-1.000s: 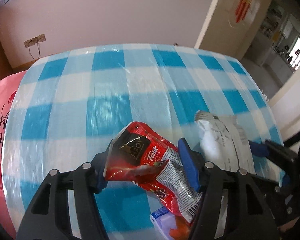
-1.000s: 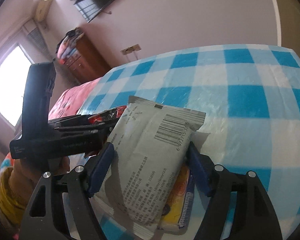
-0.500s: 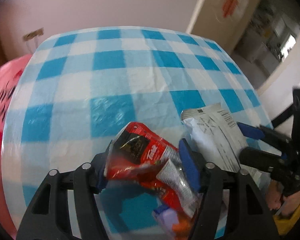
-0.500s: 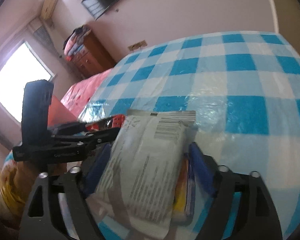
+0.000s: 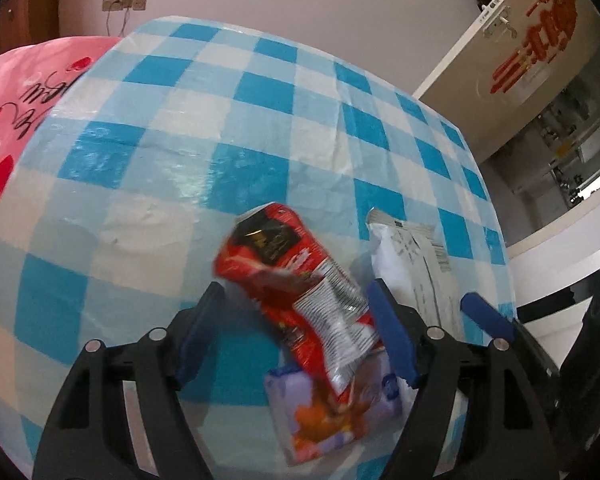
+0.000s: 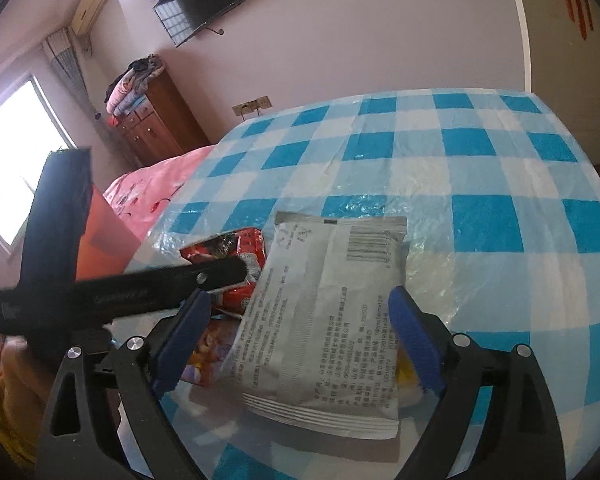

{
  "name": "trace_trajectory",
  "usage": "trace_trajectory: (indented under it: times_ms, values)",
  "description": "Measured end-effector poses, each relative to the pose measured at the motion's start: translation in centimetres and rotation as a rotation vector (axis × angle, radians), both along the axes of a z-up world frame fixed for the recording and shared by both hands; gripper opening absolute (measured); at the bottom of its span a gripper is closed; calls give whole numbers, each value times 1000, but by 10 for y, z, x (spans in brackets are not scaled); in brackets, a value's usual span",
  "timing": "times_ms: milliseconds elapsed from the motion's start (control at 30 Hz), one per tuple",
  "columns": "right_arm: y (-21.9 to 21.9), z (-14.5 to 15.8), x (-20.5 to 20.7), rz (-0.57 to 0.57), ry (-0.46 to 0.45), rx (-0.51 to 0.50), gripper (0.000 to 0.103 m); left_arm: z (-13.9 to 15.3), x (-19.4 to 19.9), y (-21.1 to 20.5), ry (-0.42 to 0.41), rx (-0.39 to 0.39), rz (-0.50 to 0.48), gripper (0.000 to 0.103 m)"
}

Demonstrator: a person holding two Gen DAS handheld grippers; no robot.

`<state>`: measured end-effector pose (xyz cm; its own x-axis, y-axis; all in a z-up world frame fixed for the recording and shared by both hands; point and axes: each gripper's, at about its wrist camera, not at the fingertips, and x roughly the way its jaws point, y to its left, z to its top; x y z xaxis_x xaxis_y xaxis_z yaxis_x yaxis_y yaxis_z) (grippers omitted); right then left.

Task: Collect trash
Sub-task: 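Lift the red wrapper and white packet off the table with both tools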

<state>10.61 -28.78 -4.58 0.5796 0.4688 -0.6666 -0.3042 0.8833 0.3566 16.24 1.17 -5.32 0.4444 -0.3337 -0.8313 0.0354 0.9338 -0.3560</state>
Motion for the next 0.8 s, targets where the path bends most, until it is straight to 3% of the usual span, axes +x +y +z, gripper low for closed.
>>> trace_trajectory:
  times_ms: [133, 267, 500, 800]
  values:
    - [-5, -7, -1, -7, 9, 14, 90, 0, 9, -9, 0, 36, -1, 68]
    - [-4, -10, -2, -8, 9, 7, 90, 0, 11, -13, -20, 75, 12, 55]
    - [6, -16, -3, -10, 17, -28, 95, -1, 8, -10, -60, 69, -3, 52]
    - [21, -21, 4, -37, -6, -102, 96, -2, -3, 10, -85, -6, 5, 48]
